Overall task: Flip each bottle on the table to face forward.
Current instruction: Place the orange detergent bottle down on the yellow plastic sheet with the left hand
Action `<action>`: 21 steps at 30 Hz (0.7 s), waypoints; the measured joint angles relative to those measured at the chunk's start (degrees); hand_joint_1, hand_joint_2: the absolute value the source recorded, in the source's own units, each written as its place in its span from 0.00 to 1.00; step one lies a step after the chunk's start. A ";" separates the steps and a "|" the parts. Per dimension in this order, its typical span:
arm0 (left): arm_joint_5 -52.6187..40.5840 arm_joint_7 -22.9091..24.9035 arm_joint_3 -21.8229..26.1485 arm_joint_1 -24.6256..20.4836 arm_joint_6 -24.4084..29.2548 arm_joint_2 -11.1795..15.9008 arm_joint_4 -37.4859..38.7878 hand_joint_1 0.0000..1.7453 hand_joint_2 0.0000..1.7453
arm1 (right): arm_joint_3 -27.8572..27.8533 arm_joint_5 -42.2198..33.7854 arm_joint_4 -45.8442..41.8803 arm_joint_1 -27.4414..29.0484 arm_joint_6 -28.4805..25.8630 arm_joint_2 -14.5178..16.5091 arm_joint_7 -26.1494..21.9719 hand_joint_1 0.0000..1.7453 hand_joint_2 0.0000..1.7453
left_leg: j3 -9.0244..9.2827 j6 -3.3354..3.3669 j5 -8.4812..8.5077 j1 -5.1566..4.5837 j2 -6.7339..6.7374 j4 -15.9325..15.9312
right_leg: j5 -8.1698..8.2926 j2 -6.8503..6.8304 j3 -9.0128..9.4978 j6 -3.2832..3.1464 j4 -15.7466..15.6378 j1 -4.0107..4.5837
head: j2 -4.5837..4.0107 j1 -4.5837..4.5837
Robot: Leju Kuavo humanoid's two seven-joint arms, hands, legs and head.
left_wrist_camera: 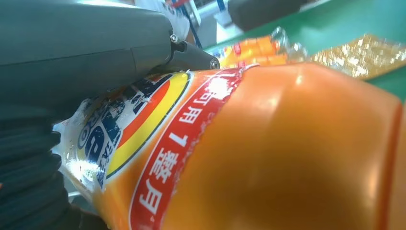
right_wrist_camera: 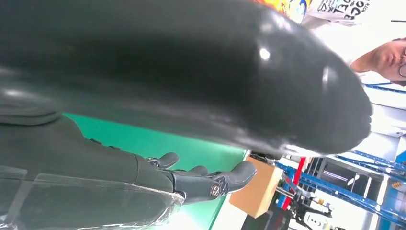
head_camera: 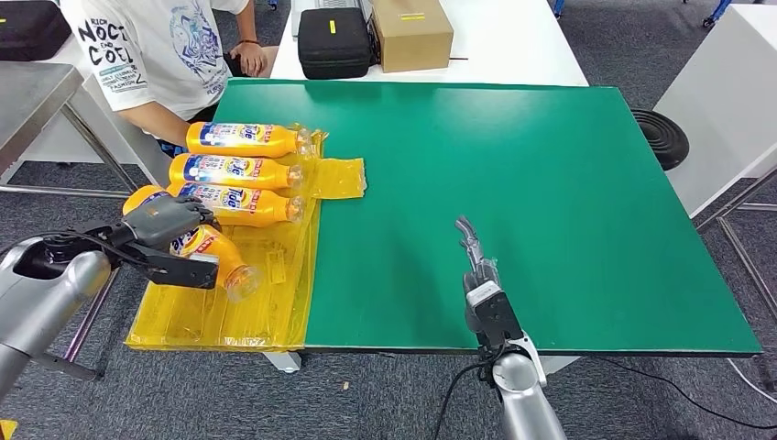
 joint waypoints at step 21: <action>5.24 11.45 5.49 16.95 14.39 -2.06 0.70 1.00 1.00 | -3.03 -0.18 -3.93 2.76 -0.44 0.57 0.15 0.00 0.00 | 0.00 -0.07 -0.07 -0.02 -0.06 -0.01 | -0.06 -0.02 0.00 -0.02 -0.03 -0.02 | 0.00 -0.01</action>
